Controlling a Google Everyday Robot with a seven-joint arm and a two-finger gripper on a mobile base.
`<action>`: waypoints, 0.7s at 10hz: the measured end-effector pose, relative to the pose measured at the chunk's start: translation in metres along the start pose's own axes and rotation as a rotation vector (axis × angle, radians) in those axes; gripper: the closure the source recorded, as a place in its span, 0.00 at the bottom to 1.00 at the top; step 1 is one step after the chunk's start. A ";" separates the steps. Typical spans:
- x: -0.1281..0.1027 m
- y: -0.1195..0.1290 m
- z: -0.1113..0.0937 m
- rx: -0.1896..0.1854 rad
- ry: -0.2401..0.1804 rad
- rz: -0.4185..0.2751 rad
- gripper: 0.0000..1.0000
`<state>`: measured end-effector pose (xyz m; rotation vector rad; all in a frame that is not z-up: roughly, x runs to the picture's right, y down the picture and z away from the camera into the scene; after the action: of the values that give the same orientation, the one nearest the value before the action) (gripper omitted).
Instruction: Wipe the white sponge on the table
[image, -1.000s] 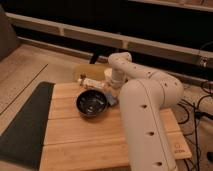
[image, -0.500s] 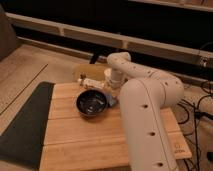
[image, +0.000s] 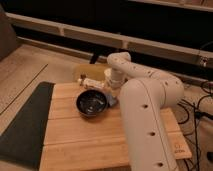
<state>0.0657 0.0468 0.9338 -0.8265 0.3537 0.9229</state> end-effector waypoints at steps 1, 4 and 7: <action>0.000 0.000 0.000 0.000 0.000 0.000 0.81; 0.000 0.000 0.001 -0.001 0.001 0.000 0.65; 0.000 0.000 0.001 -0.001 0.001 0.000 0.34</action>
<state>0.0659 0.0476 0.9342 -0.8276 0.3546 0.9231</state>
